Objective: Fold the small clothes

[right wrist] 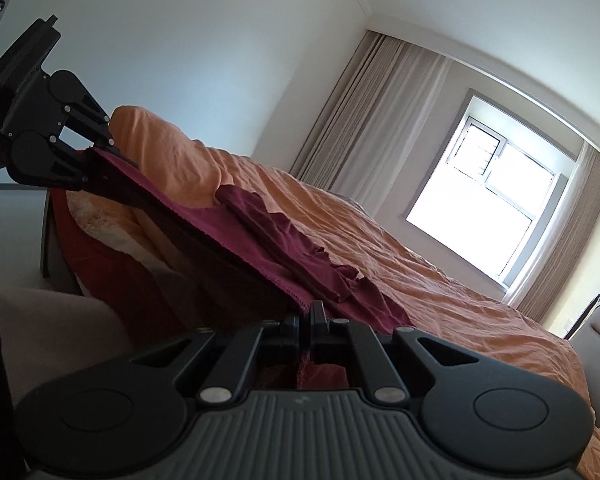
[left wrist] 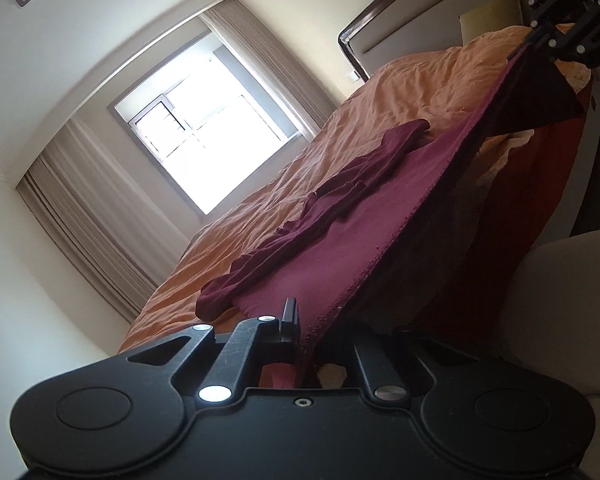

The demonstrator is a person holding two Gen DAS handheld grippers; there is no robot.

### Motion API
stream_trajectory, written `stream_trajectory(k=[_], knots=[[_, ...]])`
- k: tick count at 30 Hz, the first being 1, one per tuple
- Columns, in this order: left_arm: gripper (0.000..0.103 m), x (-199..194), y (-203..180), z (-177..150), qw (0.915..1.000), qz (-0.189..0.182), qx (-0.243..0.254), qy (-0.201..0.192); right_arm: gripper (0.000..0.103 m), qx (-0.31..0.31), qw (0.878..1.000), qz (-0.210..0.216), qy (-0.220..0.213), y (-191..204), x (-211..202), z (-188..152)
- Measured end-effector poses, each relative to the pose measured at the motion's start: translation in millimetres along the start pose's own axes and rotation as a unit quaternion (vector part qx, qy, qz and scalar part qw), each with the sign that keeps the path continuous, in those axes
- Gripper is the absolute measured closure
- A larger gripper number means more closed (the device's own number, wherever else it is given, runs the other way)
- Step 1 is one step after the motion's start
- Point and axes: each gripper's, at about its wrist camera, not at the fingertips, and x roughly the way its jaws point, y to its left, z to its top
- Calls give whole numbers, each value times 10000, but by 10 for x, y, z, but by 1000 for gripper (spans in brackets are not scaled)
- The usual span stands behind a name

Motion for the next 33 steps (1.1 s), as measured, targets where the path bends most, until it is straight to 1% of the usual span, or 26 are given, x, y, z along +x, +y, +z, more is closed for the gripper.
stream_trajectory(k=[2, 4, 7, 9, 10, 11, 12, 13, 14, 15, 16, 18, 20, 22, 24, 26, 28, 30, 32, 33], knots=[[98, 30, 102, 58, 10000, -32, -56, -21, 98, 57, 10000, 8, -35, -148, 145, 133], [97, 105, 293, 193, 9993, -136, -336, -78, 98, 101, 9999, 19, -20, -351, 336, 266], [97, 281, 719, 479, 9938, -468, -990, -203, 98, 353, 9994, 42, 35, -740, 730, 501], [97, 481, 1018, 692, 9892, -723, -1247, -259, 97, 636, 9977, 203, 94, -1041, 1041, 610], [97, 587, 1132, 773, 9878, -812, -1300, -271, 97, 836, 9961, 250, 131, -1181, 1217, 632], [96, 718, 1241, 860, 9873, -851, -1313, -283, 97, 1032, 9941, 262, 182, -1312, 1407, 639], [94, 882, 1333, 941, 9881, -786, -1288, -308, 97, 1131, 9929, 271, 245, -1411, 1599, 636], [90, 1034, 1386, 1000, 9896, -680, -1220, -351, 97, 1128, 9929, 231, 305, -1483, 1791, 623], [88, 1169, 1412, 1036, 9908, -565, -1166, -402, 97, 1073, 9935, 172, 351, -1531, 1985, 606], [88, 1349, 1423, 1064, 9911, -470, -1175, -424, 97, 1015, 9940, 119, 401, -1586, 2169, 583], [88, 1545, 1443, 1084, 9905, -454, -1236, -398, 97, 1053, 9932, 96, 482, -1642, 2369, 554], [88, 1956, 1483, 1091, 9880, -548, -1412, -296, 97, 1335, 9888, 168, 640, -1777, 2772, 494], [91, 2405, 1537, 1075, 9839, -668, -1654, -80, 97, 1657, 9824, 314, 797, -1903, 3140, 413], [91, 2851, 1622, 1028, 9765, -813, -1981, 241, 97, 1918, 9762, 422, 924, -1985, 3436, 288], [92, 3207, 1723, 953, 9667, -965, -2309, 545, 96, 2078, 9716, 501, 1016, -2039, 3674, 176], [91, 3535, 1834, 812, 9534, -1152, -2657, 852, 96, 2147, 9689, 529, 1110, -2082, 3860, 94], [91, 3782, 1918, 678, 9400, -1311, -2965, 1065, 96, 2112, 9684, 558, 1200, -2078, 4006, 38], [90, 3991, 1962, 550, 9293, -1426, -3175, 1234, 96, 2091, 9679, 574, 1268, -2063, 4135, -1], [88, 4102, 1971, 480, 9242, -1481, -3269, 1309, 95, 2118, 9661, 601, 1350, -2077, 4249, -54], [86, 4156, 1966, 452, 9224, -1511, -3290, 1342, 89, 2140, 9649, 607, 1398, -2063, 4256, -52]])
